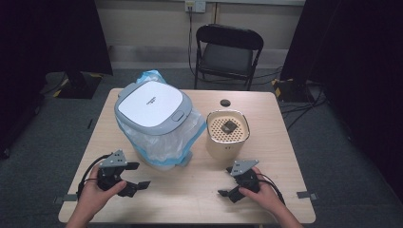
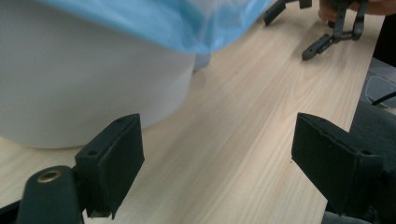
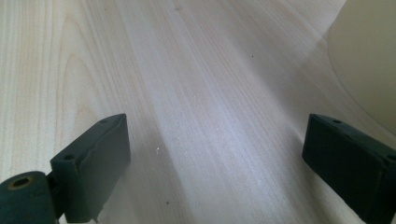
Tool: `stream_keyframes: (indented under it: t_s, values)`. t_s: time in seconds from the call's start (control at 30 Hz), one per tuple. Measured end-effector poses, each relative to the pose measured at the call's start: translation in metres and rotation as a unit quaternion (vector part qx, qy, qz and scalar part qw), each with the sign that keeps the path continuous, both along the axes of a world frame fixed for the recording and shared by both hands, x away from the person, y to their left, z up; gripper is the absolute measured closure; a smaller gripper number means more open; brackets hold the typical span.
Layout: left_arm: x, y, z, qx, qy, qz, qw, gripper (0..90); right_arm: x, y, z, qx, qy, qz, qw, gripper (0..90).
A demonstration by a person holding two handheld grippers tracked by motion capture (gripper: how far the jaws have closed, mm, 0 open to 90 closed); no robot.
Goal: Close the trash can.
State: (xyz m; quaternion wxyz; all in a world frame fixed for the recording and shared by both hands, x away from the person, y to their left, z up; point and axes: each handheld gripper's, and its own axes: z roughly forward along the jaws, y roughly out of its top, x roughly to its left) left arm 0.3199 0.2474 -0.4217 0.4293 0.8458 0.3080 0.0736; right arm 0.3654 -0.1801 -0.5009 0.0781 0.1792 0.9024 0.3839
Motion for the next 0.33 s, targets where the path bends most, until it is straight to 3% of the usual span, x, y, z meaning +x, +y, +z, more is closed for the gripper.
stream_keyframes:
  t_s: [0.17, 0.33]
  values:
    - [-0.004, -0.006, -0.022, -0.003, 0.012, -0.006, 0.9999, 16.4, 0.0, 0.0, 0.0, 0.0, 0.0, 0.0, 1.0, 7.1]
    - [-0.006, -0.011, -0.031, 0.004, 0.01, -0.015, 0.9998, 16.4, -0.001, 0.002, 0.0, -0.003, 0.001, -0.004, 1.0, 3.8]
